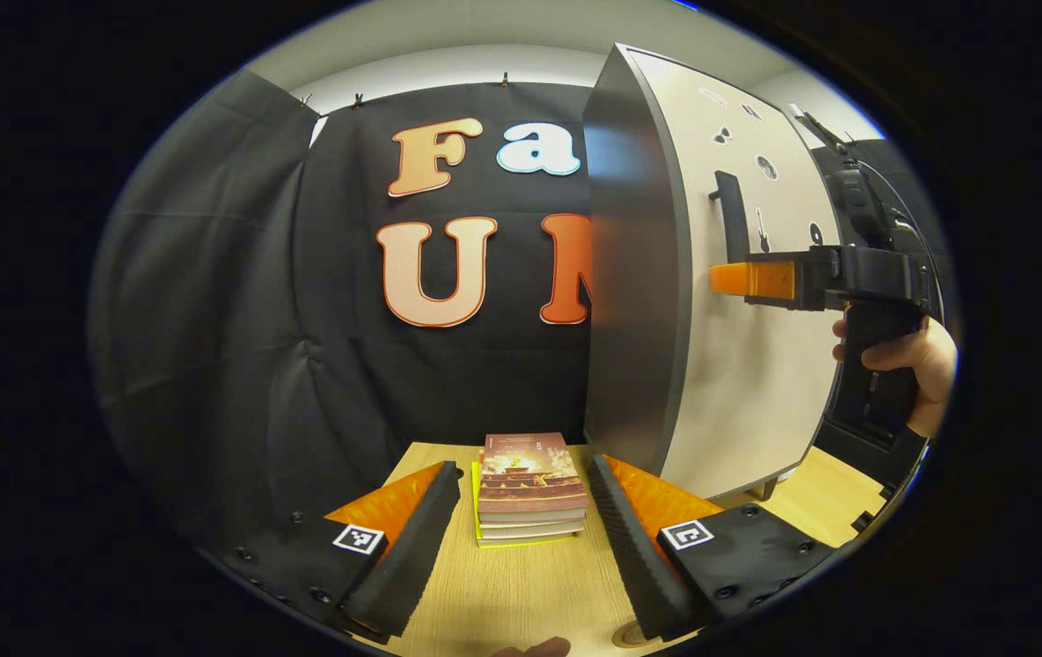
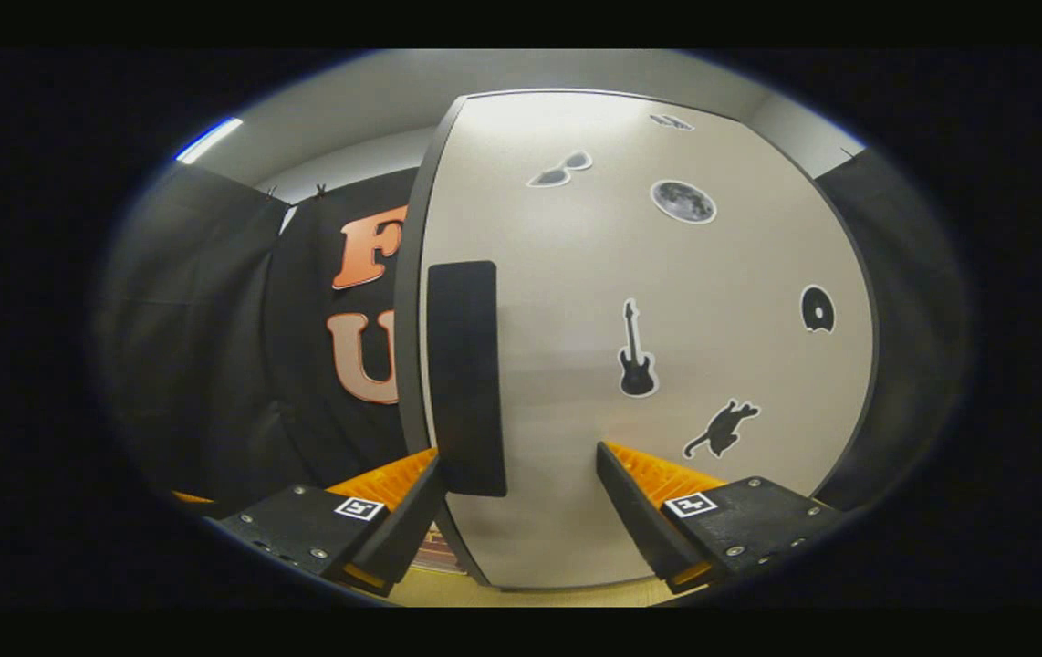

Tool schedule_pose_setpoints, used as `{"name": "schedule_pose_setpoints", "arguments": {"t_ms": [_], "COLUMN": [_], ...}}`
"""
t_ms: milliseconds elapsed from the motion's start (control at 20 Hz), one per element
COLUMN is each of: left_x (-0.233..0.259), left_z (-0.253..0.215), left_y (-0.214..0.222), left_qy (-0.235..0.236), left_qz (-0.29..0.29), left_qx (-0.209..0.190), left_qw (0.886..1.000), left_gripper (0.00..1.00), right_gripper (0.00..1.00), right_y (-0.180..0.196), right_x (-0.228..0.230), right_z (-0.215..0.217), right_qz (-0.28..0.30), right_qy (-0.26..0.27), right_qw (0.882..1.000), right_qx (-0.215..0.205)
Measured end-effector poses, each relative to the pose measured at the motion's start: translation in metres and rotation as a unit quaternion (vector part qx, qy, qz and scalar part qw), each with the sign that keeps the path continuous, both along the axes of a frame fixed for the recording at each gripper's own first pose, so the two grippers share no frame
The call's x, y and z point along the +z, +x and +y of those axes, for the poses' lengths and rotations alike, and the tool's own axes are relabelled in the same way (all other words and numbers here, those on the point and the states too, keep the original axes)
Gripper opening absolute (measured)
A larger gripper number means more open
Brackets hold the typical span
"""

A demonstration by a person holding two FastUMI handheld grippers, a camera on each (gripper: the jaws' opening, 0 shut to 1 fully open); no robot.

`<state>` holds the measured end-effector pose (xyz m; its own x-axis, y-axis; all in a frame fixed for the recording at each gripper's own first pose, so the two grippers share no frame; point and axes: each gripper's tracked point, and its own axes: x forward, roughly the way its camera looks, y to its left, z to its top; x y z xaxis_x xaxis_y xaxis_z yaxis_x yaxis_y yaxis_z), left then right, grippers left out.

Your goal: Open the cabinet door with the right hand, grasp the bottle in the cabinet with the left hand and place it on the coaster, then close the cabinet door with the right hand.

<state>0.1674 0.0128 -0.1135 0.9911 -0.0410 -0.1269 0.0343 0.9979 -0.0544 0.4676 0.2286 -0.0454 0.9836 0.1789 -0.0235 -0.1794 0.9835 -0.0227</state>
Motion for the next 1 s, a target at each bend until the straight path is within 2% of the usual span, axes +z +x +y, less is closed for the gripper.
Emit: {"name": "schedule_pose_setpoints", "arguments": {"t_ms": [200,250,300,450,850,1000], "left_x": [0.024,0.03,0.038,0.06,0.099,0.103], "left_z": [-0.015,-0.02,-0.024,-0.04,-0.086,-0.107], "left_y": [-0.027,-0.036,-0.044,-0.071,-0.139,-0.158], "left_qy": [0.0,0.001,0.002,0.006,0.01,0.013], "left_qz": [-0.017,-0.021,-0.026,-0.042,-0.064,-0.063], "left_qx": [-0.004,-0.003,-0.003,-0.002,0.008,0.002], "left_qw": [1.0,1.0,1.0,0.999,0.998,0.998], "left_gripper": [0.95,0.95,0.95,0.95,0.95,0.94], "right_gripper": [0.96,0.95,0.99,0.96,0.95,0.96], "right_y": [-0.046,-0.06,-0.074,-0.123,-0.248,-0.277], "right_x": [0.008,0.011,0.015,0.023,0.01,0.003], "right_z": [-0.004,-0.009,-0.017,-0.044,-0.12,-0.142], "right_qz": [-0.008,-0.007,-0.007,-0.016,-0.011,-0.001], "right_qy": [0.019,0.023,0.025,0.029,-0.01,-0.02], "right_qw": [1.0,0.999,0.999,0.999,1.0,0.999], "right_qx": [0.02,0.021,0.02,0.015,-0.024,-0.045]}}
